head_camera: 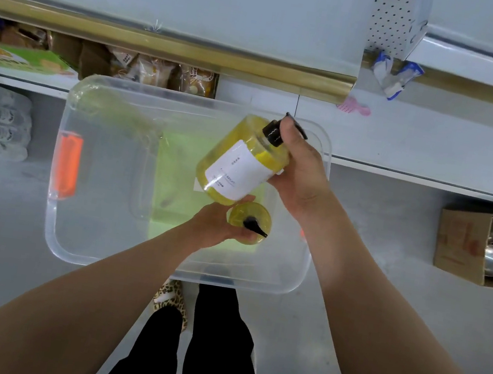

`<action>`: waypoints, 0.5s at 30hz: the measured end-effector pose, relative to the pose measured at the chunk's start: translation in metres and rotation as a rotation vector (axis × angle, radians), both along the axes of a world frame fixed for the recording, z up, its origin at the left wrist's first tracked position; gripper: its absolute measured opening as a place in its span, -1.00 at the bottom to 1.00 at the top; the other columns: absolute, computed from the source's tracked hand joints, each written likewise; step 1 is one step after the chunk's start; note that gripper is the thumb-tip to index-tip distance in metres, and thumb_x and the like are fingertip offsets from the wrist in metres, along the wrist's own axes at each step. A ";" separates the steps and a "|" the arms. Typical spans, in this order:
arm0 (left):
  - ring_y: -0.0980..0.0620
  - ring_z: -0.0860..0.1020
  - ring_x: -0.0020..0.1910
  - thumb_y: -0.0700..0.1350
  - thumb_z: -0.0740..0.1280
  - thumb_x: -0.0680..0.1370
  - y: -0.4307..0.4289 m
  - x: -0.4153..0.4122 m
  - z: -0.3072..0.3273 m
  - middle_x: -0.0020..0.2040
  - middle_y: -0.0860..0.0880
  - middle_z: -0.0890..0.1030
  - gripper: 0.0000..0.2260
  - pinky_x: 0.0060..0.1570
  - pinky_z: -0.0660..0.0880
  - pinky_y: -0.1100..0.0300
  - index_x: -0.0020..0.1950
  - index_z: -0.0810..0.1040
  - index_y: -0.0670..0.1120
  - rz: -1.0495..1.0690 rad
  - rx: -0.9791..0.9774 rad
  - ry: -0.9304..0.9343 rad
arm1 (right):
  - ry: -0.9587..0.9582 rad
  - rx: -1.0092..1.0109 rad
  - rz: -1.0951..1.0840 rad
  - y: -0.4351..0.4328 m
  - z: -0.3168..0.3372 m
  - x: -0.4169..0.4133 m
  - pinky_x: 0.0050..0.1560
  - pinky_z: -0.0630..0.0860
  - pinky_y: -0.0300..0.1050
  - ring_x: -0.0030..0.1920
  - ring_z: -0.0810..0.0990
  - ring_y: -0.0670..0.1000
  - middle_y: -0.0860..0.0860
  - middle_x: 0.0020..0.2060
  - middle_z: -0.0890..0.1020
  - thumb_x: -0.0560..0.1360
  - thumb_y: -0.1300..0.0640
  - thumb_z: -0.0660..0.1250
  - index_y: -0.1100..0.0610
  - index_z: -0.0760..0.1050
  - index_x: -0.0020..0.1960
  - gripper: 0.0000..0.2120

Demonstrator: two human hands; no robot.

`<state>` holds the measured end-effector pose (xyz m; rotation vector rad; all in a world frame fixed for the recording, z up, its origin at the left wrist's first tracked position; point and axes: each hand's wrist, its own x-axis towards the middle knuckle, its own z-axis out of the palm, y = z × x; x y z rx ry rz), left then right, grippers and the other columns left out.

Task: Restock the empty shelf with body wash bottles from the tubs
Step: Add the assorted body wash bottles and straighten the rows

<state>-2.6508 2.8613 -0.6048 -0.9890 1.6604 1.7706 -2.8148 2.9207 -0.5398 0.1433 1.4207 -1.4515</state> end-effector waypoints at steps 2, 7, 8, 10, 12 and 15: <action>0.09 0.53 0.21 0.20 0.60 0.11 -0.001 -0.002 -0.001 0.17 0.18 0.59 -0.26 0.22 0.48 0.10 0.27 0.52 0.18 0.074 0.034 0.021 | -0.073 -0.021 0.022 -0.002 0.003 -0.001 0.23 0.50 0.11 0.20 0.61 0.17 0.16 0.15 0.64 0.26 -0.35 0.51 0.23 0.54 0.31 -0.15; 0.16 0.58 -0.14 -0.04 0.49 0.46 -0.004 -0.009 0.001 -0.14 0.14 0.64 -0.86 -0.04 0.53 0.21 -0.06 0.57 0.05 0.145 0.132 0.037 | -0.253 -0.031 0.027 0.002 0.012 0.001 0.23 0.52 0.08 0.02 0.63 0.13 0.07 -0.05 0.67 0.48 -0.28 0.37 0.13 0.61 0.14 -0.50; 0.24 0.58 -0.21 -0.16 0.40 0.55 -0.005 -0.011 0.004 -0.23 0.19 0.65 -0.90 -0.15 0.52 0.32 -0.09 0.55 0.04 0.223 0.143 0.057 | -0.281 -0.022 0.030 0.002 0.014 0.002 0.25 0.52 0.09 0.02 0.63 0.14 0.07 -0.05 0.67 0.48 -0.27 0.37 0.11 0.63 0.09 -0.54; 0.31 0.57 -0.42 -0.31 0.22 0.63 -0.004 -0.015 0.015 -0.43 0.20 0.62 -0.77 -0.38 0.50 0.40 -0.15 0.49 -0.03 0.336 0.160 0.081 | -0.317 -0.012 0.058 0.003 0.016 0.003 0.29 0.49 0.10 0.05 0.63 0.13 0.07 -0.02 0.68 0.49 -0.26 0.36 0.08 0.67 0.00 -0.59; 0.27 0.57 -0.49 -0.32 0.14 0.64 -0.005 -0.014 0.021 -0.48 0.15 0.61 -0.74 -0.45 0.51 0.37 -0.17 0.47 -0.08 0.414 0.174 0.075 | -0.350 -0.005 0.103 0.005 0.019 0.004 0.32 0.48 0.12 0.09 0.64 0.12 0.06 0.04 0.68 0.46 -0.28 0.36 0.05 0.69 0.03 -0.57; 0.11 0.62 -0.28 -0.36 0.14 0.64 -0.009 -0.010 0.007 -0.24 0.01 0.64 -0.75 -0.24 0.58 0.22 -0.10 0.48 -0.08 0.528 0.203 0.012 | -0.436 0.006 0.177 0.011 0.017 0.003 0.37 0.39 0.22 0.26 0.58 0.16 0.07 0.18 0.63 0.38 -0.34 0.40 0.05 0.58 0.29 -0.37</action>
